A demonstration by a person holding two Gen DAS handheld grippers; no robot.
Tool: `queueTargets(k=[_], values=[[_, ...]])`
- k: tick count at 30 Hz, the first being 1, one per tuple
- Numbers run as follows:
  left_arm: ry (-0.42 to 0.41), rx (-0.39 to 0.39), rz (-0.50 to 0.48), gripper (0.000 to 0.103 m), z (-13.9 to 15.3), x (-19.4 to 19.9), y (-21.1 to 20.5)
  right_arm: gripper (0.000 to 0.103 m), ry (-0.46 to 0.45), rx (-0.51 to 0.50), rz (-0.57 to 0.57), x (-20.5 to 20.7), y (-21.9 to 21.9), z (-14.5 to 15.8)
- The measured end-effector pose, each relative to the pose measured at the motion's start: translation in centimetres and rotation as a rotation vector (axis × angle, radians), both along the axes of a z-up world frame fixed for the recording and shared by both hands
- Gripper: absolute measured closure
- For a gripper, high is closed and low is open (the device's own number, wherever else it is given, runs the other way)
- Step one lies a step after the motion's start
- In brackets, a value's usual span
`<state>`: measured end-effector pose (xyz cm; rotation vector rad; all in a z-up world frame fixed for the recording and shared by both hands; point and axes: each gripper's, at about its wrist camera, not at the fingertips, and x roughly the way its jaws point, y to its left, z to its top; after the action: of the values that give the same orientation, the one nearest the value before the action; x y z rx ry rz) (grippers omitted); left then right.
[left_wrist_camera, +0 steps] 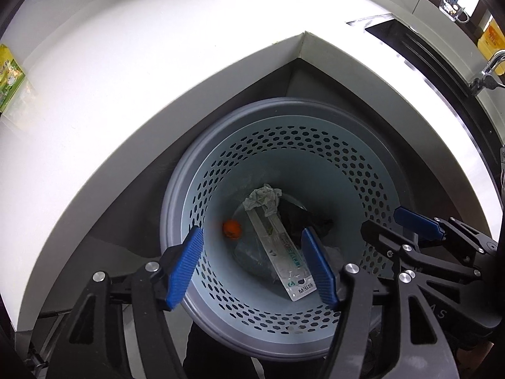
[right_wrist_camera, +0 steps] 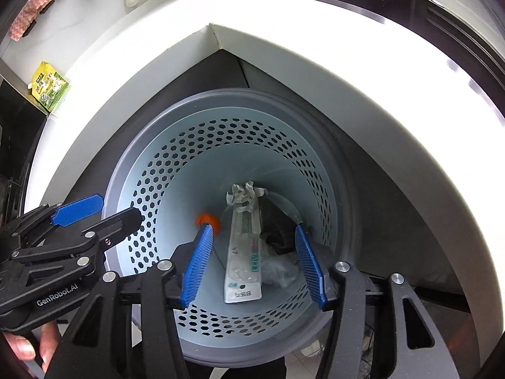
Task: Collect trash
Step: 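Move both tools toward the blue lanyard and snack wrapper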
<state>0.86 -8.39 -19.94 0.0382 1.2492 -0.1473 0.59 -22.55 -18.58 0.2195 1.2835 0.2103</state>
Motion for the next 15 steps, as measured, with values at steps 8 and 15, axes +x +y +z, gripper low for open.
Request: queueTargets(k=[8, 15], values=[[-0.019, 0.018, 0.010, 0.030, 0.8, 0.0, 0.0, 0.051, -0.003, 0.003, -0.005, -0.2, -0.3, 0.8], [-0.061, 0.036, 0.020, 0.019, 2.7, -0.2, 0.0, 0.047, -0.023, 0.000, -0.006, -0.4, -0.8, 2.2]])
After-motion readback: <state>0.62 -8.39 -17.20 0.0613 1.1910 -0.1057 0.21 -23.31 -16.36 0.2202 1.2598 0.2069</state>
